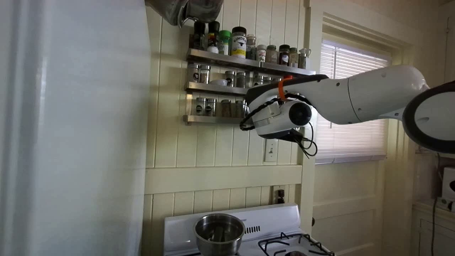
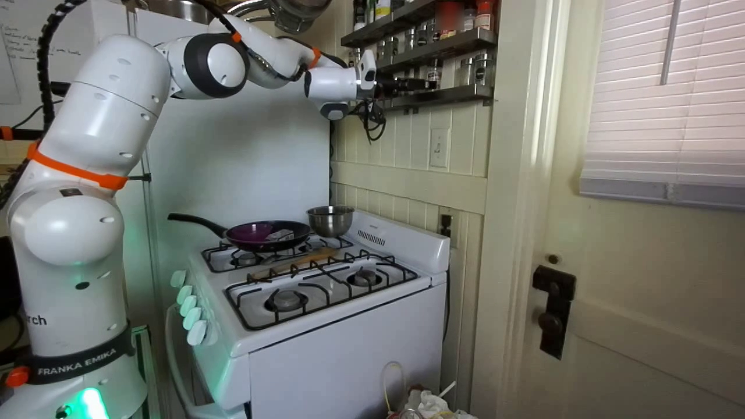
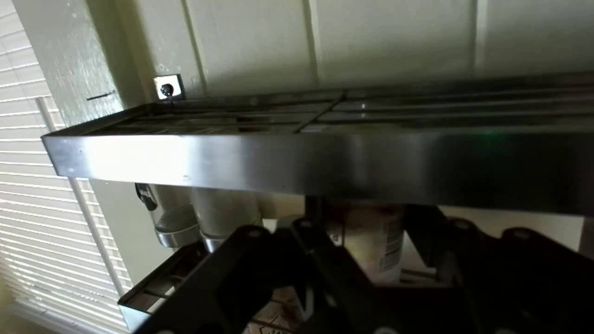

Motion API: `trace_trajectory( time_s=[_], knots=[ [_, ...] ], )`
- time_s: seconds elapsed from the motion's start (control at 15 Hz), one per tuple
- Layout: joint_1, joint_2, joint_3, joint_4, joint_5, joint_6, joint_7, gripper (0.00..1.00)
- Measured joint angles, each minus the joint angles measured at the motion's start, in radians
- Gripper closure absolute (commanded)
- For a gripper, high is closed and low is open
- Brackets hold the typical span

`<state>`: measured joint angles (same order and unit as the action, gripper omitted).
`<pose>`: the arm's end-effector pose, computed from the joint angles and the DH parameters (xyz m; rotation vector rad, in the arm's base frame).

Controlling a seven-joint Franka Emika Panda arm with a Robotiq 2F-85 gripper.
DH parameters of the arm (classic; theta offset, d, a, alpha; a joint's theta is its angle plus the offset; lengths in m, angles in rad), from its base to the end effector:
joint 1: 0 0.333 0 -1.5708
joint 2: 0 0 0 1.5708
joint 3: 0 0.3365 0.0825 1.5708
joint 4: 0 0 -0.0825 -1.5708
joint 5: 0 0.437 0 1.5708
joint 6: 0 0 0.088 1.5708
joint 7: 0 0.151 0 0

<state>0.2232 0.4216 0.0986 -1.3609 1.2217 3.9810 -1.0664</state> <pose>0.7230 0.0520 0.6395 1.8882 -0.5970 2.1202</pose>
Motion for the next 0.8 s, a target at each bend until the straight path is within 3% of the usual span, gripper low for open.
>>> trace_trajectory(
  time_s=[0.2, 0.27, 0.33, 0.6, 0.8],
  knots=[
    [0.001, 0.011, 0.000, 0.019, 0.000, 0.000, -0.008, 0.77],
    [0.001, 0.015, 0.000, 0.025, 0.000, 0.000, -0.011, 0.27],
    [0.002, 0.018, 0.000, 0.028, 0.000, 0.000, -0.014, 0.26],
    [0.005, 0.021, 0.000, 0.030, 0.000, 0.002, -0.022, 0.00],
    [0.009, 0.022, 0.000, 0.035, 0.000, 0.005, -0.023, 0.00]
  ],
)
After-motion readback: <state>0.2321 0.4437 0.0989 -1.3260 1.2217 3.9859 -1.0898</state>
